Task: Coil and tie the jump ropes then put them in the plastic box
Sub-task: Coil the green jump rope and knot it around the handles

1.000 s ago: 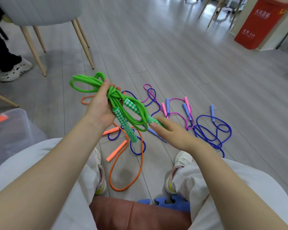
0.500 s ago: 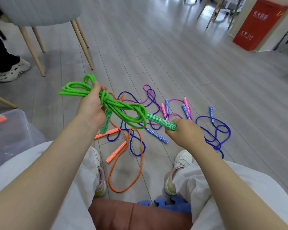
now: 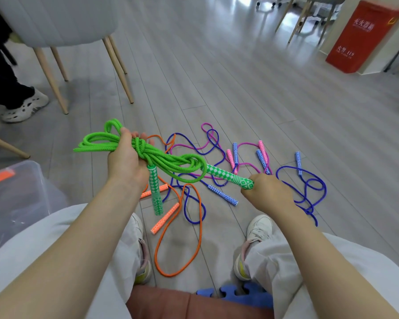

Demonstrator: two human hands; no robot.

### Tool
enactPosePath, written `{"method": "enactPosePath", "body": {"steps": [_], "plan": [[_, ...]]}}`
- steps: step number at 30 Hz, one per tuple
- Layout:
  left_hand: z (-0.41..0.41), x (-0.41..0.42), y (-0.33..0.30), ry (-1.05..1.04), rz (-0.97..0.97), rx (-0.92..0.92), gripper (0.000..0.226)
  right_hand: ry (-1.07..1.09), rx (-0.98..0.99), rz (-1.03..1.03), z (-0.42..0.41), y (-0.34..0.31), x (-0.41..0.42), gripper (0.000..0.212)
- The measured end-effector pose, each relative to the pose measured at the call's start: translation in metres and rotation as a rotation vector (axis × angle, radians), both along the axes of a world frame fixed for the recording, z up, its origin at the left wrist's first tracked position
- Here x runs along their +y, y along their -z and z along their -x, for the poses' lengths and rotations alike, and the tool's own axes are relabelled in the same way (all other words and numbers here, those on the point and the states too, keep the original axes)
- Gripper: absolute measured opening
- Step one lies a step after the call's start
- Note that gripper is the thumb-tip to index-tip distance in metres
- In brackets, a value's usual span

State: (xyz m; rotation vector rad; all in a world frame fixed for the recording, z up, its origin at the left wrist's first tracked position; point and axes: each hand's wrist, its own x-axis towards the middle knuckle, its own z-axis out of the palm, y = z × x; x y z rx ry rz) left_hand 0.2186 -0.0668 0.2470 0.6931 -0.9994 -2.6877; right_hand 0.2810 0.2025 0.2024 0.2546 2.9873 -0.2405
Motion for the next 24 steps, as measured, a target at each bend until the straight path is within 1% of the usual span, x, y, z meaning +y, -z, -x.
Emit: {"method": "enactPosePath", "body": {"steps": [3,7,10,12,13,14,15,17,18,19,20,21,22,24], "plan": [[-0.004,0.003,-0.006,0.040,-0.051,0.015,0.035,0.011,-0.021,0.013,0.000,0.002,0.000,0.018],[-0.011,0.005,-0.014,0.097,0.015,0.043,0.035,0.007,0.005,0.128,0.001,0.007,0.000,0.025],[-0.015,0.009,-0.016,0.120,0.071,0.053,0.033,-0.064,-0.097,0.178,0.004,0.006,-0.007,0.026],[-0.017,0.014,-0.021,0.149,0.114,0.056,0.035,-0.086,-0.141,0.148,0.007,0.003,-0.015,0.036],[-0.017,0.017,-0.022,0.164,0.131,0.052,0.036,-0.092,-0.104,0.129,0.009,0.001,-0.020,0.043],[-0.017,0.019,-0.023,0.175,0.140,0.047,0.037,-0.094,-0.027,0.154,0.010,-0.004,-0.026,0.047],[-0.017,0.022,-0.022,0.188,0.146,0.043,0.037,-0.089,0.068,0.251,0.010,-0.010,-0.033,0.049],[-0.016,0.027,-0.020,0.210,0.178,0.029,0.036,-0.090,0.206,0.613,0.009,-0.026,-0.050,0.045],[-0.013,0.029,-0.019,0.227,0.188,0.024,0.035,-0.119,0.219,0.779,0.009,-0.032,-0.059,0.041],[-0.010,0.029,-0.018,0.246,0.187,0.020,0.035,-0.167,0.203,0.867,0.009,-0.036,-0.067,0.039],[-0.005,0.029,-0.018,0.265,0.183,0.017,0.035,-0.230,0.173,0.877,0.010,-0.037,-0.074,0.040],[0.001,0.027,-0.019,0.289,0.177,0.014,0.035,-0.291,0.135,0.832,0.012,-0.035,-0.080,0.046],[0.009,0.025,-0.019,0.325,0.172,0.010,0.036,-0.347,0.105,0.762,0.014,-0.033,-0.086,0.051],[0.027,0.021,-0.023,0.406,0.168,-0.007,0.037,-0.397,0.108,0.642,0.025,-0.025,-0.095,0.050]]}}
